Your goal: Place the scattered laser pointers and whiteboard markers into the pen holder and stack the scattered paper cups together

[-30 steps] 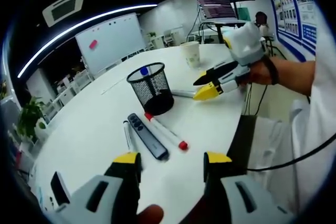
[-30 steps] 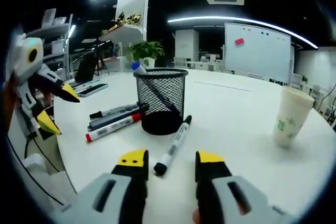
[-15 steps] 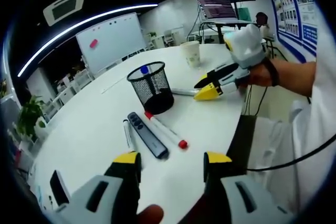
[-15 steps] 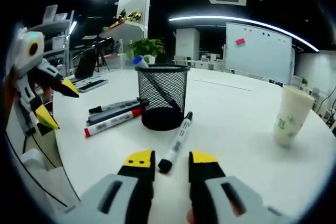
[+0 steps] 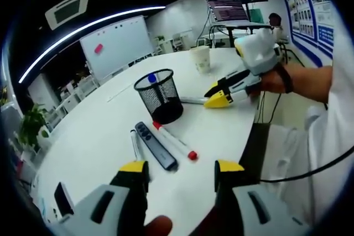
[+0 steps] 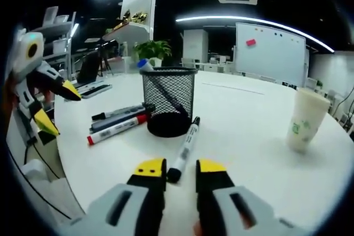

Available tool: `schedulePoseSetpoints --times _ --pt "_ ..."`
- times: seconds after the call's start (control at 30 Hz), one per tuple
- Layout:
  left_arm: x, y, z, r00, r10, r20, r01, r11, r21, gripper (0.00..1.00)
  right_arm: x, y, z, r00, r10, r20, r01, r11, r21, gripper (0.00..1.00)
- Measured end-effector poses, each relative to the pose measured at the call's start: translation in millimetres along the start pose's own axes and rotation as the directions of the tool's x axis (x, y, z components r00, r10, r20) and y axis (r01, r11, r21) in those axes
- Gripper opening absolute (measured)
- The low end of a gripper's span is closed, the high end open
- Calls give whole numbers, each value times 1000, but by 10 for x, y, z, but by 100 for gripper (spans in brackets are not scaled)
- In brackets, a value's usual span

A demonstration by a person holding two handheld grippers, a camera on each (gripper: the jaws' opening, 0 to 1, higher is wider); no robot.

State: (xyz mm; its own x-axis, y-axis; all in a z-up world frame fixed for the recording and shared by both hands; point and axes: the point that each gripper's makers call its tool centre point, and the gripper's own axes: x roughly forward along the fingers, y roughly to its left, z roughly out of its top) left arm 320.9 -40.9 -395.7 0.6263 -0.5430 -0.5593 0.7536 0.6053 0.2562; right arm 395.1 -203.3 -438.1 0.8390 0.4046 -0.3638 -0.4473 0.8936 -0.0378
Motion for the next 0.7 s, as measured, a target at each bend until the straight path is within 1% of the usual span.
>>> schedulePoseSetpoints --times 0.07,0.17,0.27,0.43,0.7 --pt "7 -17 4 1000 -4 0 4 1000 2 49 -4 -2 8 1000 -1 6 1 1000 4 17" --pt "7 -35 -2 1000 -9 -3 9 1000 8 49 -1 -13 5 1000 -8 4 8 1000 1 17" --pt "-2 -14 -14 1000 -2 -6 2 1000 7 49 3 -19 -2 1000 -10 1 10 1000 13 16" --pt "-7 -20 -17 1000 -2 -7 2 1000 6 49 15 -49 -19 1000 -24 -7 24 1000 16 14" --pt "-8 -23 -28 1000 -3 -9 3 1000 2 49 24 -65 -18 999 -34 -5 34 999 -4 13"
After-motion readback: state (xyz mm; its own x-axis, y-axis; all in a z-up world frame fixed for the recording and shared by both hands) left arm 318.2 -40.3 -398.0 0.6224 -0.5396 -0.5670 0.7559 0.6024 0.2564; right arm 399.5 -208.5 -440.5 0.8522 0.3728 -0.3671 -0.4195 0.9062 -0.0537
